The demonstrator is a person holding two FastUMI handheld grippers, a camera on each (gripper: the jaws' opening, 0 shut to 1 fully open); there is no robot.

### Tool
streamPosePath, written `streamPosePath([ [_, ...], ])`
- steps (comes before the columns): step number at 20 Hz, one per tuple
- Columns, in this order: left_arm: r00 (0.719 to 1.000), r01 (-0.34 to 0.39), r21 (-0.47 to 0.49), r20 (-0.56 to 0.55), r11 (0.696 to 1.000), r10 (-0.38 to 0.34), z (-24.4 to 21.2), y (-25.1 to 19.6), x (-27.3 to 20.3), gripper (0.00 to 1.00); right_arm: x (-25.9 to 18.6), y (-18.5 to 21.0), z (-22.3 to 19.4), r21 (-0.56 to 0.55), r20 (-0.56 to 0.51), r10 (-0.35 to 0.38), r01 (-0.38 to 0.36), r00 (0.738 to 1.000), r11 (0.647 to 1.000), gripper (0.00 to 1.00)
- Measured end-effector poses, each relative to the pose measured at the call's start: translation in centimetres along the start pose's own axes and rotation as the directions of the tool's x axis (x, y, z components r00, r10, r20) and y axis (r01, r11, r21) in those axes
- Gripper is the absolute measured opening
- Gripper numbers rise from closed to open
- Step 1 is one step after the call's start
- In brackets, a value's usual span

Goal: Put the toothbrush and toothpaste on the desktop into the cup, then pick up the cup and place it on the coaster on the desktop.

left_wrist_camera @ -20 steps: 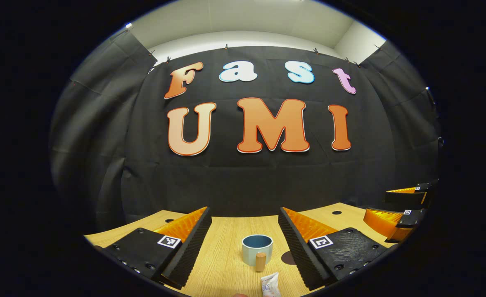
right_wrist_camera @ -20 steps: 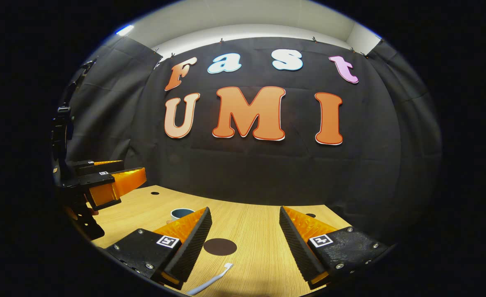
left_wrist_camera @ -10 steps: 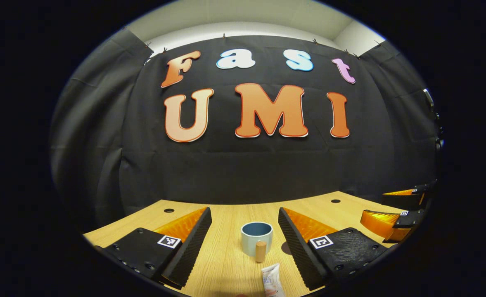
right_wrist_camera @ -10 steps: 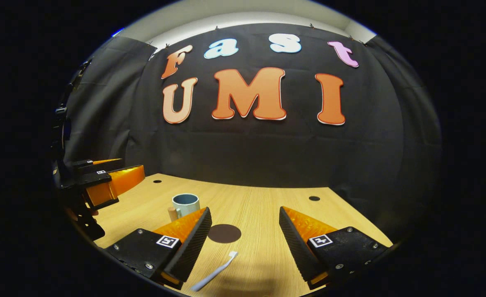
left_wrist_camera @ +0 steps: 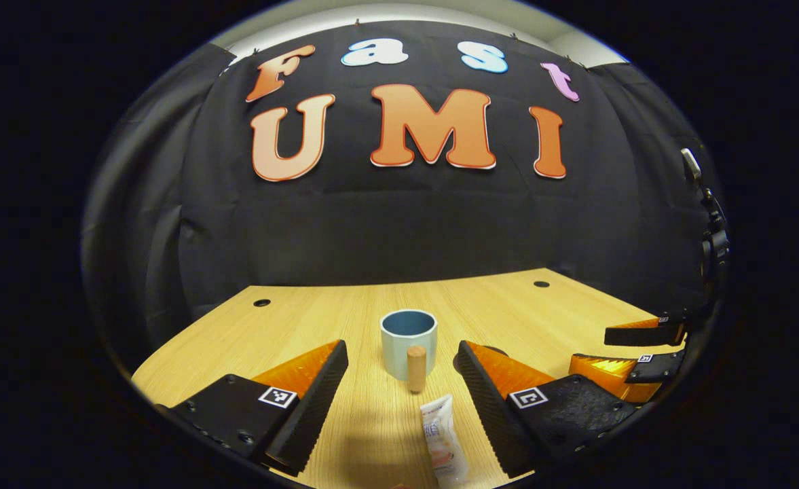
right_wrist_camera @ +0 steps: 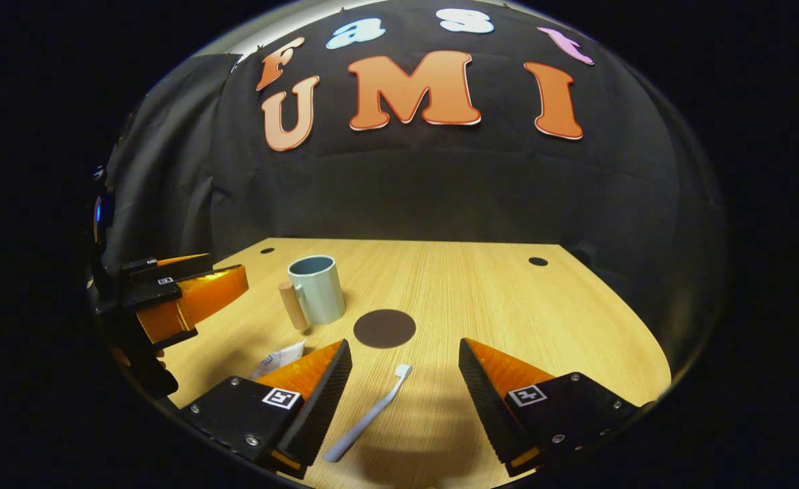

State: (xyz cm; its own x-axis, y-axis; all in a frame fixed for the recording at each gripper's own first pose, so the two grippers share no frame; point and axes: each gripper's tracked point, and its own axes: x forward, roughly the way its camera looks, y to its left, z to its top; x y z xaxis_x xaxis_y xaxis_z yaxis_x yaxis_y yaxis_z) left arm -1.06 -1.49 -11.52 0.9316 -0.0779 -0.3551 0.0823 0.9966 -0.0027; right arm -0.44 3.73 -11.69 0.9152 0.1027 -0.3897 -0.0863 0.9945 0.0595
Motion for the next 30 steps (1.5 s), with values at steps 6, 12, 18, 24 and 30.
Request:
streamPosePath([
  [6, 0.987, 0.021, -0.011, -0.156, 1.000, -0.023, -4.8, -0.6, 1.1, 0.97, 1.4, 1.1, -4.3, 0.024, -0.164, 0.019, -0.015, 0.986, 1.000, 0.86],
  [12, 0.962, 0.029, -0.036, -0.271, 0.999, -0.038, -8.2, -0.8, 1.6, 0.97, 1.8, 2.8, -6.7, 0.027, -0.294, 0.041, -0.034, 0.955, 0.999, 0.73],
  [18, 0.945, 0.029, -0.049, -0.323, 0.998, -0.043, -9.9, -0.8, 1.9, 0.97, 2.4, 3.1, -7.3, 0.036, -0.344, 0.008, 0.005, 0.939, 0.999, 0.44],
  [24, 0.937, 0.030, -0.056, -0.347, 0.998, -0.047, -10.2, -1.0, 2.1, 0.97, 2.0, 4.1, -6.9, 0.085, -0.371, 0.065, -0.036, 0.927, 0.996, 0.09],
  [30, 0.919, 0.038, -0.081, -0.390, 0.996, -0.067, -11.3, -1.6, 2.3, 0.97, 2.2, 4.1, -6.5, 0.126, -0.354, 0.103, -0.062, 0.930, 0.990, 0.04],
])
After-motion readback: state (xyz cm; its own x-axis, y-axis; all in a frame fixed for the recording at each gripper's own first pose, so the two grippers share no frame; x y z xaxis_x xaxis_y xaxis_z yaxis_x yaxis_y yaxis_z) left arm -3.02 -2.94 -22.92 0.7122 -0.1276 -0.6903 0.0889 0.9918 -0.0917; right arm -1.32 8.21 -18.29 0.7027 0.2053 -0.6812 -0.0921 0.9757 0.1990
